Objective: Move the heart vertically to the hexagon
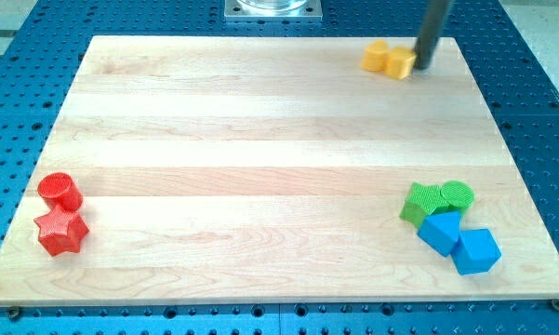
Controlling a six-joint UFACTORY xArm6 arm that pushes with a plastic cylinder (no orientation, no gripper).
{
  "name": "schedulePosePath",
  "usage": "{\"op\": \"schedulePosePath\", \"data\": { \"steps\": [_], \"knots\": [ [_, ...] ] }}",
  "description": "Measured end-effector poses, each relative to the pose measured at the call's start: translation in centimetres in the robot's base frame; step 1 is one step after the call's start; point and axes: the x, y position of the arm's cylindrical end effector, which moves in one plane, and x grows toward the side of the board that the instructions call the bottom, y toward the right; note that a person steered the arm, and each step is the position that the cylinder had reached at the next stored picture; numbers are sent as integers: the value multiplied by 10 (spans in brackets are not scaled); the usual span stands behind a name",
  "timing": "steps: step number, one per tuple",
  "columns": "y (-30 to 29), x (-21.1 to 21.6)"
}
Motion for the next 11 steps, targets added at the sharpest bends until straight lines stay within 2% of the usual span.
{"op": "schedulePosePath", "data": {
  "steps": [1, 2, 3, 4, 5, 6, 7, 8, 9, 10, 11],
  "knots": [
    [-60, -8],
    [-27, -43],
    [10, -51],
    [-9, -84],
    [-95, -76],
    [-126, 15],
    [-142, -7],
    [-158, -61],
    [-95, -80],
    [-64, -29],
    [-64, 45]
  ]
}}
